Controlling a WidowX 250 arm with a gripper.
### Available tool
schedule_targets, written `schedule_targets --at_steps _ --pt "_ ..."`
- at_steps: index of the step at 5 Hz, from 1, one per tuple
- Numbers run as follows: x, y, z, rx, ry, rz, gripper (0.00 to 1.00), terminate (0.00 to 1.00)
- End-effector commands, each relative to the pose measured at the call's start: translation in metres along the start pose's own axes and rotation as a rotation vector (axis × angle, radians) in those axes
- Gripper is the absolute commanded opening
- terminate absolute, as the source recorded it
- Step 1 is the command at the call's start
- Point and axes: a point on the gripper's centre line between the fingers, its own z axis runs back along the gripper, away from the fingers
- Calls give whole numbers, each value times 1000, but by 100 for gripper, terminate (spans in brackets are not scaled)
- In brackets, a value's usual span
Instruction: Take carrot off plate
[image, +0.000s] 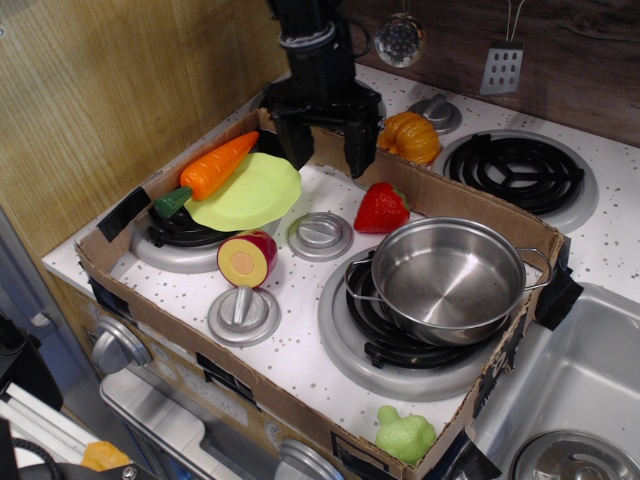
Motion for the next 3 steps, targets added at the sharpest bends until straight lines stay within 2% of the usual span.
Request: schedule_targets --at_steps 1,3 --pt "-7 28 36 70 -116 52 100 0" --pt "-13 56 42 136 -119 22 100 0"
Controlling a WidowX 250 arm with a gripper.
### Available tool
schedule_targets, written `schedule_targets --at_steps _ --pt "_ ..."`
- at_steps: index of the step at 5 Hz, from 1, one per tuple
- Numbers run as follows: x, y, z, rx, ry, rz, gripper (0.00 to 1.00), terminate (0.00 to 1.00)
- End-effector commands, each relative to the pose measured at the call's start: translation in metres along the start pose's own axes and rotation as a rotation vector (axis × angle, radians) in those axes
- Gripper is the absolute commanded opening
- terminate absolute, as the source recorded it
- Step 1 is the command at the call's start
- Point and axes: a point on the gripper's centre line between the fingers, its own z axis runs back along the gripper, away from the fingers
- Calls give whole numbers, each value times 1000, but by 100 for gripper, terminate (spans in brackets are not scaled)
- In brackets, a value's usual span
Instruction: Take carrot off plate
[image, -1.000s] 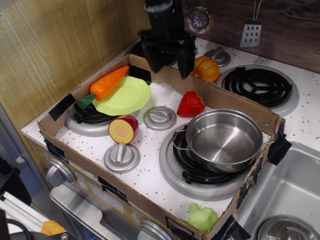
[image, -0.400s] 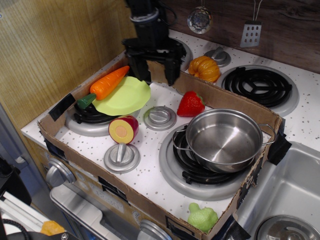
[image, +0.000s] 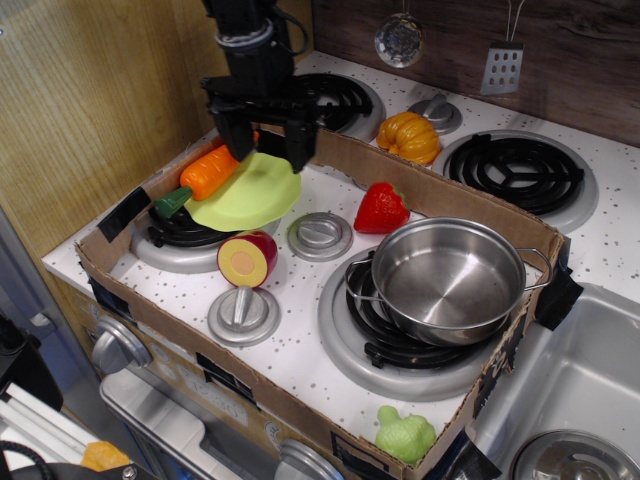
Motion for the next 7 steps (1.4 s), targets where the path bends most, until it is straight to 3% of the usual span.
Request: schedule_targets --at_steps 1,4,6,7 --pt "5 20 31 82 -52 -31 100 0" --pt "-11 36 14 94 -39 -6 100 0" --pt "-15 35 0 40 -33 9 100 0" --pt "-14 37 -3 24 -27 -6 0 0"
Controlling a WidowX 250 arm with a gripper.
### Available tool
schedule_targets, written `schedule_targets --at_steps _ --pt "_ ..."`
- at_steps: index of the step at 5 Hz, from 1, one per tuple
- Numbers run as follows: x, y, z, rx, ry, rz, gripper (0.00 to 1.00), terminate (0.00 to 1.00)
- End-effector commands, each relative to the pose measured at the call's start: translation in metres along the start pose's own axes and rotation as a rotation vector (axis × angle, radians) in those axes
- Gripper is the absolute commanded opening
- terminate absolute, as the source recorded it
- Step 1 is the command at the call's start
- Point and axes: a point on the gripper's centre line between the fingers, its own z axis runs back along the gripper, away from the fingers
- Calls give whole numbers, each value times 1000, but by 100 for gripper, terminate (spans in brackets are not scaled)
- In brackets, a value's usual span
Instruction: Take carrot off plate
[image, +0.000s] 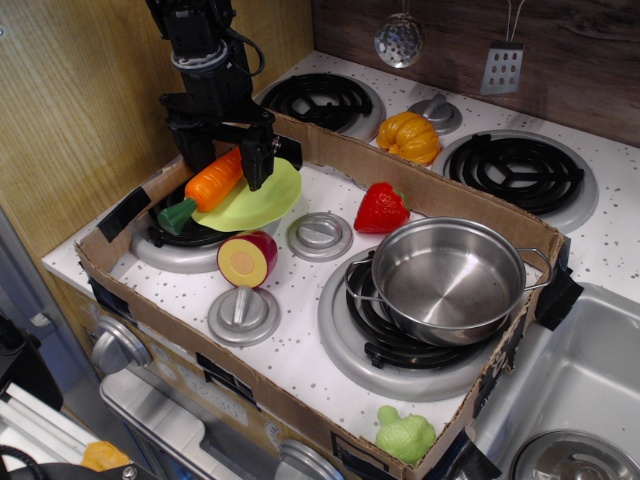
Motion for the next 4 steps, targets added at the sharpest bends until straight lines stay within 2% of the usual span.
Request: schedule_targets --at_steps 1,2,3,4 --pt "2 9 1 6 -29 0 0 0" --pt "-1 7 -6 6 -37 -1 0 0" --pt "-1 4 -3 8 -38 -5 0 0" --pt "1 -5 23 24 -50 24 0 0"
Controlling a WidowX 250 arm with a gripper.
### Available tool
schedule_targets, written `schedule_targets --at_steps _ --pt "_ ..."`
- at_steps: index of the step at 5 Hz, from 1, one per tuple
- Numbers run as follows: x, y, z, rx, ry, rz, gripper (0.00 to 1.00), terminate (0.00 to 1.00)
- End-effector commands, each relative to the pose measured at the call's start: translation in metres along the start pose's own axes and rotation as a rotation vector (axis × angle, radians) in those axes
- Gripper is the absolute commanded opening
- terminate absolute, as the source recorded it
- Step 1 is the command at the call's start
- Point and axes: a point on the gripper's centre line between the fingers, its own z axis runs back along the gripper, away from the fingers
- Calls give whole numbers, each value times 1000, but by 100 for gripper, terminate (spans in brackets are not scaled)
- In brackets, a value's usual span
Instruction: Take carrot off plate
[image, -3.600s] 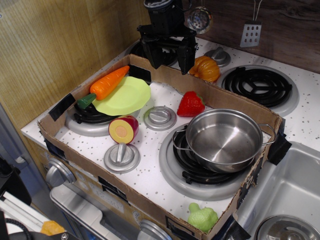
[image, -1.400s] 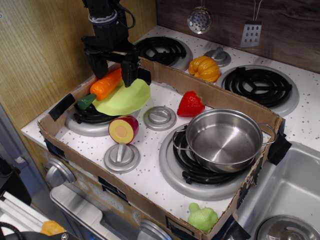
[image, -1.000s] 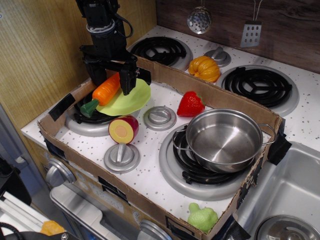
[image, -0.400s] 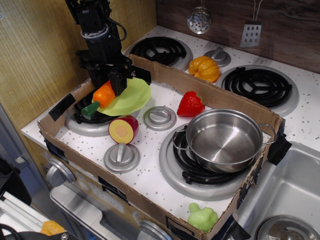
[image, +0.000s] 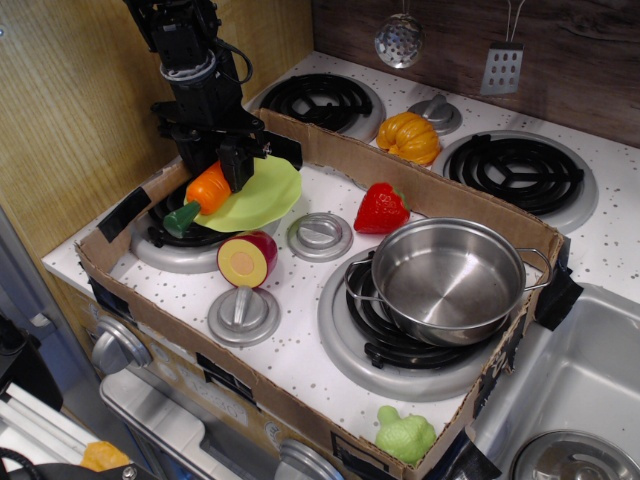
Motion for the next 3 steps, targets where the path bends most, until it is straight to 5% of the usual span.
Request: schedule_targets --at_steps 1,3 --pt "-8 -22 46 59 -9 116 0 0" --pt "-15 -45 60 73 106 579 0 0"
